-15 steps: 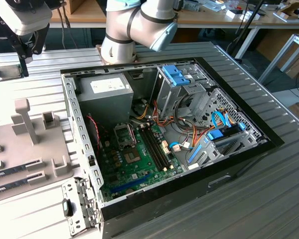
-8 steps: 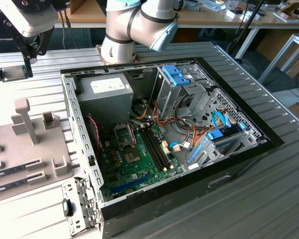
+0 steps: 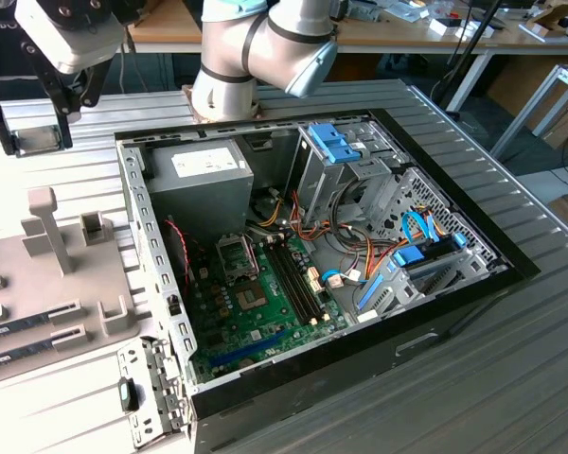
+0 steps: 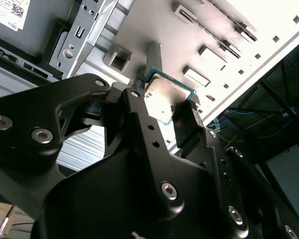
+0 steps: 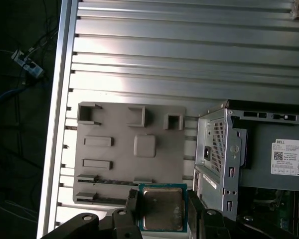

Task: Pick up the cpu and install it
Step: 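Pick up the cpu and move it towards the insertion slot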

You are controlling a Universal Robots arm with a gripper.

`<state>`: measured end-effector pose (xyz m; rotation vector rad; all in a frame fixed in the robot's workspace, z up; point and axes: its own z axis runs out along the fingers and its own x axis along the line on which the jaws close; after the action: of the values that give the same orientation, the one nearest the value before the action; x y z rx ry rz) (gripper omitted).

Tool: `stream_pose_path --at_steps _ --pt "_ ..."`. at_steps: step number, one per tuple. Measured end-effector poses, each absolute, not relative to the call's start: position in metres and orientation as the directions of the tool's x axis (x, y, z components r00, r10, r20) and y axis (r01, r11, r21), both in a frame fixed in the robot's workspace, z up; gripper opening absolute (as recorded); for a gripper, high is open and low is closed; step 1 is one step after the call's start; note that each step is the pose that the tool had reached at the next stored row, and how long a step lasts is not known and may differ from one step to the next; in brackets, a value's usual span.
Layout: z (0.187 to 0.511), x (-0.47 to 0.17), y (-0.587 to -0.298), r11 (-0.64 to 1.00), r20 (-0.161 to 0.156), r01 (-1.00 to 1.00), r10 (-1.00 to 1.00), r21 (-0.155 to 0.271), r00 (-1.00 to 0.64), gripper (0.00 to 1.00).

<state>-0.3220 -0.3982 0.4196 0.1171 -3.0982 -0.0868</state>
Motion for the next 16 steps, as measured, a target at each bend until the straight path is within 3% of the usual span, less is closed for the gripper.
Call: stream_pose_path --at_steps 16 --pt "0.414 -0.302 -0.401 0.996 0.038 -0.074 -0.076 0.057 -0.996 0.47"
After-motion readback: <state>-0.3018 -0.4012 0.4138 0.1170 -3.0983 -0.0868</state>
